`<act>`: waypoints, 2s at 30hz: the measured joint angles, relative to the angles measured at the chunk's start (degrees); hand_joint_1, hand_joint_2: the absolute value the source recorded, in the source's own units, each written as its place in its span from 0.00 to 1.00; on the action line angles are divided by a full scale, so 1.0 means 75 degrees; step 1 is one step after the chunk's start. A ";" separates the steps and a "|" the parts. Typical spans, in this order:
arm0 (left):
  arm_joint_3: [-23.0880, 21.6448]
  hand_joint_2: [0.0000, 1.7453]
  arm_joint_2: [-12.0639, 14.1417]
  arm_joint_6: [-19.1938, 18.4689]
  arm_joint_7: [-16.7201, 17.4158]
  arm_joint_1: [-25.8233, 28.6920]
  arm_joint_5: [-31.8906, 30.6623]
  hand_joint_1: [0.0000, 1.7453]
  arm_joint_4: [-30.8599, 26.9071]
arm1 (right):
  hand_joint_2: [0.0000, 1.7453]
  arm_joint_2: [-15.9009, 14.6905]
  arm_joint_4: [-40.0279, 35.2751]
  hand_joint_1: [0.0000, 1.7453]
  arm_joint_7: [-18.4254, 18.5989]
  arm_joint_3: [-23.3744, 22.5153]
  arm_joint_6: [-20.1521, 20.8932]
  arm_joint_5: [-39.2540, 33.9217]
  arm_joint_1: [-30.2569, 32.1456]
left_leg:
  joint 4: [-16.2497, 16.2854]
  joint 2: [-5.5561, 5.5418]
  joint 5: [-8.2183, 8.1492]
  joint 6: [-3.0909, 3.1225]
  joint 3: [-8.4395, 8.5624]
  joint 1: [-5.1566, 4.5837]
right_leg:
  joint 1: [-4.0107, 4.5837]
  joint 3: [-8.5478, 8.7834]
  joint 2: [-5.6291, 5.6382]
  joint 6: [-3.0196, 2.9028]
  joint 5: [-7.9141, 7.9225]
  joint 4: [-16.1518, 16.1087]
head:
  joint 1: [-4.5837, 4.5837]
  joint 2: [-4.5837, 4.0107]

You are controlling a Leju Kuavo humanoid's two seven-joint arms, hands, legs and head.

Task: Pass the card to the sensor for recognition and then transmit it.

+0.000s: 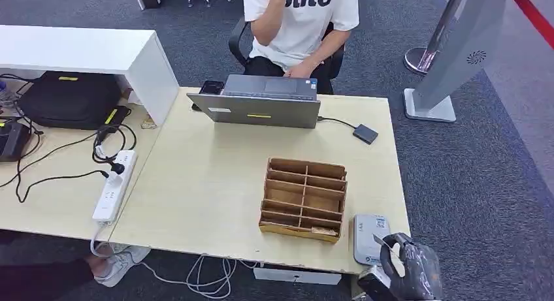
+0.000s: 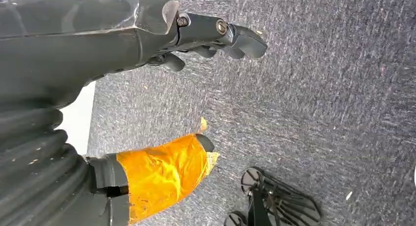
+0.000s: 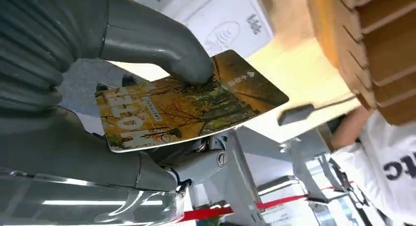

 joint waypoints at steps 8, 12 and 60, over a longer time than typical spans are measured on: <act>0.0081 1.00 -0.0044 -0.0015 -0.0003 -0.0002 -0.0082 0.00 0.0000 | 1.00 -0.0087 -0.1135 1.00 -0.0553 -0.0044 -0.0181 0.0300 -0.0089 | 0.0000 0.0008 0.0001 0.0000 -0.0001 0.0000 | 0.0000 0.0003 0.0006 -0.0004 0.0005 0.0000 | 0.0000 0.0000; 0.0081 1.00 -0.0038 -0.0064 -0.0003 -0.0024 -0.0207 0.00 0.0000 | 1.00 -0.0090 -0.1334 1.00 -0.0624 0.0041 0.0193 0.0271 -0.0982 | -0.0001 0.0030 0.0010 0.0005 0.0001 0.0000 | 0.0000 0.0003 0.0025 0.0002 0.0024 0.0001 | 0.0000 0.0000; -0.0638 1.00 0.0268 -0.0533 0.0067 -0.0404 -0.1329 0.00 0.0015 | 1.00 0.4001 0.6832 0.00 0.0735 0.2049 0.1694 -0.0944 -0.8571 | -0.0004 0.0035 0.0101 -0.0039 -0.0042 0.0019 | 0.0021 -0.0056 0.0047 -0.0021 0.0101 0.0002 | 0.0000 0.0000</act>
